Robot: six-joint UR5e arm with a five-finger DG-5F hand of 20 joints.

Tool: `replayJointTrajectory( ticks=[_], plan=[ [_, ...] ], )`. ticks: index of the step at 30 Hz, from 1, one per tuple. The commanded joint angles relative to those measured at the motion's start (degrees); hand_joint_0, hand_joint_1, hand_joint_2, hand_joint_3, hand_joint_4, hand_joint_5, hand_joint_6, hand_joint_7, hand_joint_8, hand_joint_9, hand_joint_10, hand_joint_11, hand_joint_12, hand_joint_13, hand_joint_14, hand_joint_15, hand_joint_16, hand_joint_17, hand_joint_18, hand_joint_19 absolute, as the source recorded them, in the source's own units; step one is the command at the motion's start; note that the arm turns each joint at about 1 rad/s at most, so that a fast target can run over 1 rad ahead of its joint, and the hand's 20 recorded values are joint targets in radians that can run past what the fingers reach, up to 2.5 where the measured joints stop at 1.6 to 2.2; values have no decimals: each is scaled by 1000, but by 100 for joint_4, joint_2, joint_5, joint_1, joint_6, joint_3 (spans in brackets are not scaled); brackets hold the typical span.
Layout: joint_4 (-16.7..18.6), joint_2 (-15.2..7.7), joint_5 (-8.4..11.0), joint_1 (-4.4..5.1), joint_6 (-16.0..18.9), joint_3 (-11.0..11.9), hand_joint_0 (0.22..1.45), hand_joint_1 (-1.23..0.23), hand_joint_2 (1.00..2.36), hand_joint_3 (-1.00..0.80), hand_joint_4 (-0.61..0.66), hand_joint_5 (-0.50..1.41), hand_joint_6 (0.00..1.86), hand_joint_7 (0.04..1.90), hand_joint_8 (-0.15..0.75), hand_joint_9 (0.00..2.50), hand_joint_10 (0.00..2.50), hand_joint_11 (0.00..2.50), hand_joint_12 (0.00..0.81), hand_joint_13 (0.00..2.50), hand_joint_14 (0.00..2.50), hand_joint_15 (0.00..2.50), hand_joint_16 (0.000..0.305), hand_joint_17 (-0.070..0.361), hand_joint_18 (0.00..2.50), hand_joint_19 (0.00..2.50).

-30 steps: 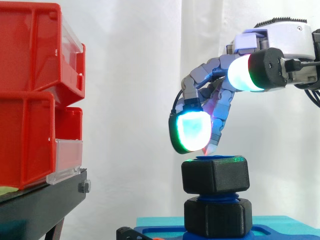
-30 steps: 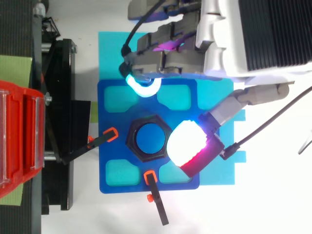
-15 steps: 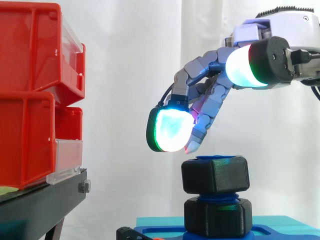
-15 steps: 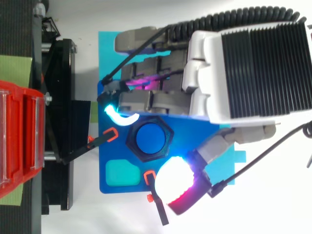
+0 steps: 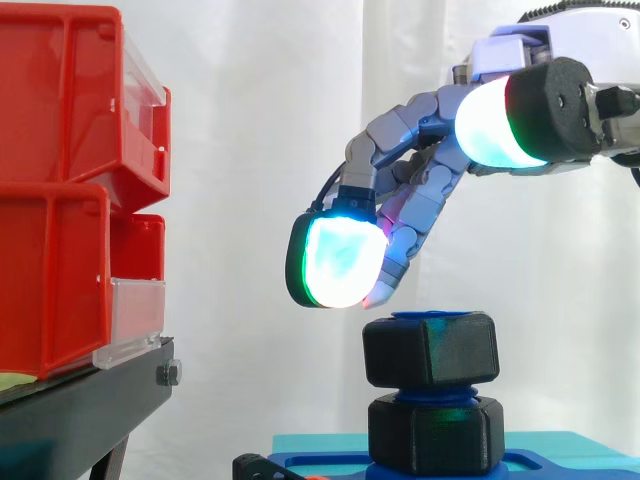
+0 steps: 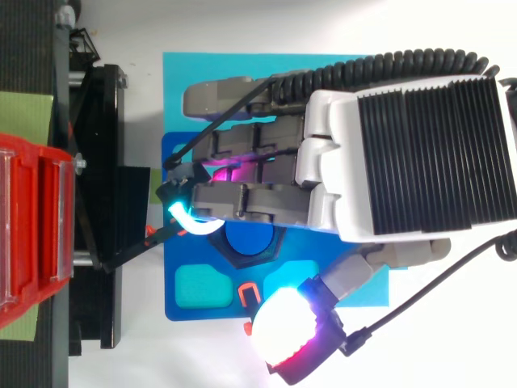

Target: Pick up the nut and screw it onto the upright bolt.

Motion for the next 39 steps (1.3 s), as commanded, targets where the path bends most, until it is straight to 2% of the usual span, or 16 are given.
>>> replayJointTrajectory(
  ticks=[1,4,10,21,30,39],
  plan=[
    [15,0,-11,2,-9,-4,494,-113,1000,-500,195,-87,503,733,220,804,0,0,264,581,0,0,33,74,198,0],
    [15,-9,-11,2,-9,-4,489,-103,1000,-500,187,-100,502,694,211,722,0,0,274,522,0,0,34,76,130,0],
    [244,0,-2,2,0,-250,483,-93,1000,-500,165,-129,502,660,208,631,0,0,292,426,0,0,36,80,22,0],
    [288,-9,6,2,0,-311,480,-96,1000,-500,179,-122,502,710,214,593,0,0,303,391,0,0,36,81,0,0],
    [235,0,6,2,0,-320,486,-107,1000,-500,196,-103,503,814,222,596,0,0,303,388,0,0,35,80,0,0],
    [200,0,-29,-33,0,-320,502,-132,1000,-500,242,-69,504,1064,228,634,0,0,294,420,0,0,32,72,0,0]
  ],
)
